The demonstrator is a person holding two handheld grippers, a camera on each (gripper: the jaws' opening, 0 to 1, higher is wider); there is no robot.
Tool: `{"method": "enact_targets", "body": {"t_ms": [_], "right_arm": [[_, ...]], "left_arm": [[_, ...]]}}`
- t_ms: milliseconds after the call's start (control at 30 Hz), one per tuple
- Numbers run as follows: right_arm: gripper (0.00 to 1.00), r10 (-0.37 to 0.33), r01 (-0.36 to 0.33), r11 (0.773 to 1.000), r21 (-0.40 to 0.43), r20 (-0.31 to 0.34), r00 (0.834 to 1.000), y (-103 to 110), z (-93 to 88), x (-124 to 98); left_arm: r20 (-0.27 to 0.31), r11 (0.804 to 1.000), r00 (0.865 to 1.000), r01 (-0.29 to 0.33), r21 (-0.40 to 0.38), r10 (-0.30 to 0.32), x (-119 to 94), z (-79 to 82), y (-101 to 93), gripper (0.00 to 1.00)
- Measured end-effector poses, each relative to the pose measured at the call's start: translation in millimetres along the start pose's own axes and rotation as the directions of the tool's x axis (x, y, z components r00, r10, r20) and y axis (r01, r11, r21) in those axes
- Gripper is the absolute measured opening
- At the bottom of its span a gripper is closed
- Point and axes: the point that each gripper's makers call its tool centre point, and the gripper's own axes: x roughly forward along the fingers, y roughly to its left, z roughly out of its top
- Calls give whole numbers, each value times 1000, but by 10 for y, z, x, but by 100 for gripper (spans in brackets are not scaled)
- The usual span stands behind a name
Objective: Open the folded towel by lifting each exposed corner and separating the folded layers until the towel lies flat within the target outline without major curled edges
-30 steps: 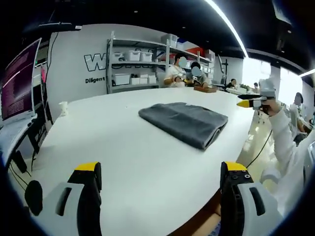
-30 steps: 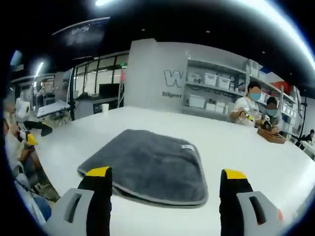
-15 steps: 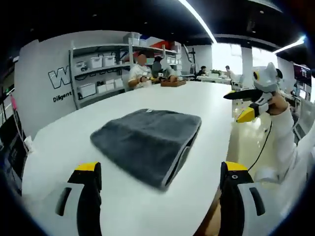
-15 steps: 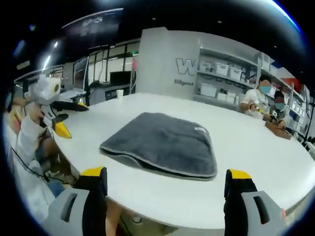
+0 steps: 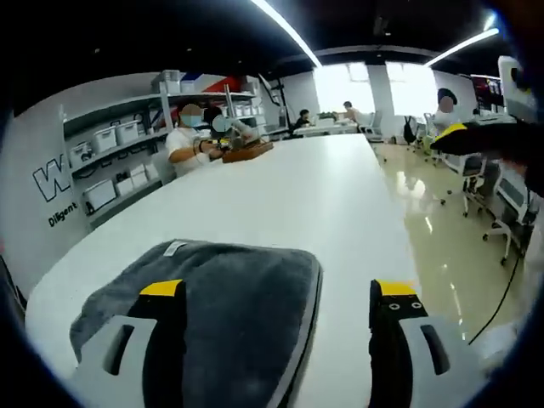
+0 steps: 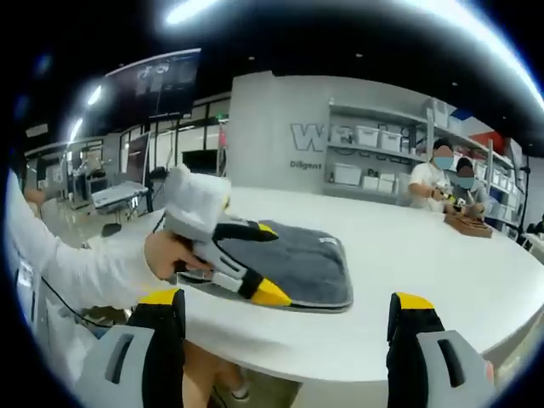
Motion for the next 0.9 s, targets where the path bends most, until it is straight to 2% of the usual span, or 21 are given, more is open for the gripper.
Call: {"method": "enact_targets", "body": {"t_ms": [133, 300, 433, 500, 667, 733, 767, 833, 900], "right_arm": [[99, -23, 22, 999, 33, 18, 1000, -129, -13, -94], [99, -93, 91, 994, 55, 29, 995, -311, -30, -208], [99, -102, 98, 993, 69, 43, 994, -366, -12, -245], [99, -95, 92, 993, 69, 46, 994, -361, -10, -242], [99, -84, 80, 994, 74, 49, 995, -369, -4, -236], [99, -81, 77, 994, 78, 53, 995, -376, 4, -231], [99, -80, 76, 994, 82, 55, 995, -376, 8, -226], [99, -73, 68, 994, 82, 58, 996, -360, 19, -211], [99, -61, 56, 995, 79, 60, 996, -336, 28, -196]], "left_arm": [[-41, 998, 999, -10, 59, 13, 310, -22, -145, 82], [-64, 995, 998, -4, 104, 11, 546, 4, -299, 59], [-85, 988, 996, -20, 156, 33, 696, 5, -334, 51], [-108, 986, 994, -4, 169, 22, 770, -29, -373, 45], [-148, 986, 989, 6, 168, 19, 837, -117, -406, 29], [-169, 988, 985, 1, 157, 26, 860, -167, -382, 27], [-177, 989, 984, 5, 145, 21, 867, -188, -373, 25], [-183, 996, 983, 22, 83, -7, 868, -188, -389, 16], [-185, 996, 983, 24, 81, -8, 871, -177, -376, 11]]}}
